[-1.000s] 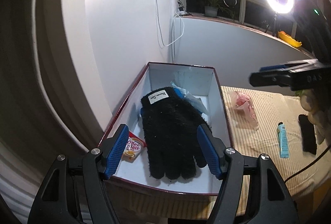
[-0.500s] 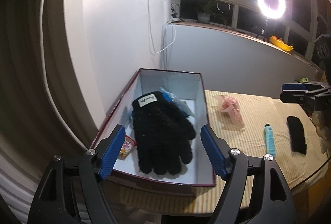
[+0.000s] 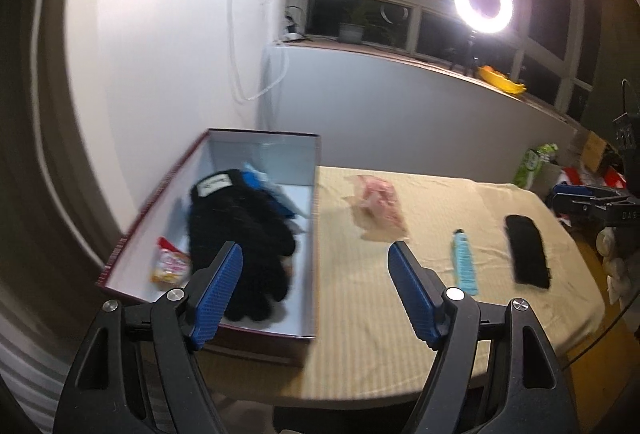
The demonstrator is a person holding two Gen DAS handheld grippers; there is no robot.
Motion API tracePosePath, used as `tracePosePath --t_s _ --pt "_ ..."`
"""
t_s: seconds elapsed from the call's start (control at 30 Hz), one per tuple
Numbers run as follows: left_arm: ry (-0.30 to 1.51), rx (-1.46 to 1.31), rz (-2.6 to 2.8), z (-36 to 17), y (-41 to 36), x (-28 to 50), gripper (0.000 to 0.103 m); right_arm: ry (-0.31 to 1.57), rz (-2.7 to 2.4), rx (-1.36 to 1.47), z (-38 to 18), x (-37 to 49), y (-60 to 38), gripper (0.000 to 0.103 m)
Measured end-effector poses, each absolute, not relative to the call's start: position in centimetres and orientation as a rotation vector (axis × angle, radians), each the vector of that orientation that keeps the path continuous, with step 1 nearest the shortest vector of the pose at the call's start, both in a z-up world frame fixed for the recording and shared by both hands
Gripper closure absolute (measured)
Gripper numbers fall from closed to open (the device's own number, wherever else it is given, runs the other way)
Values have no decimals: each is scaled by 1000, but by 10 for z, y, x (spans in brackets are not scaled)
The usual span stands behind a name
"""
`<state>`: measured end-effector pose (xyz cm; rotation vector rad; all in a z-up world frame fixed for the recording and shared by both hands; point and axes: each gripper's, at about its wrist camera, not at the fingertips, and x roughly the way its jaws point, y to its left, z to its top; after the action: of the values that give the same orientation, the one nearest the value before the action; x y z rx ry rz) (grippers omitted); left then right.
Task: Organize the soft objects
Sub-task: 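Open both tools over the shoebox and move them back over the bed, then move the tools to the black velvet pouch and close on it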
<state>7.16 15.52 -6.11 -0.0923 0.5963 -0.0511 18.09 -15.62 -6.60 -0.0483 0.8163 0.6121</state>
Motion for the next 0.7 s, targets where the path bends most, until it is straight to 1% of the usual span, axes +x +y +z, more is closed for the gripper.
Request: tracePosePath --t_s 0.43,0.7 --pt "654 -83 -224 -81 74 88 28 844 421 94 -82 156 -280 25" --pt "688 -77 -273 -95 39 95 28 871 369 187 -106 156 -324 25"
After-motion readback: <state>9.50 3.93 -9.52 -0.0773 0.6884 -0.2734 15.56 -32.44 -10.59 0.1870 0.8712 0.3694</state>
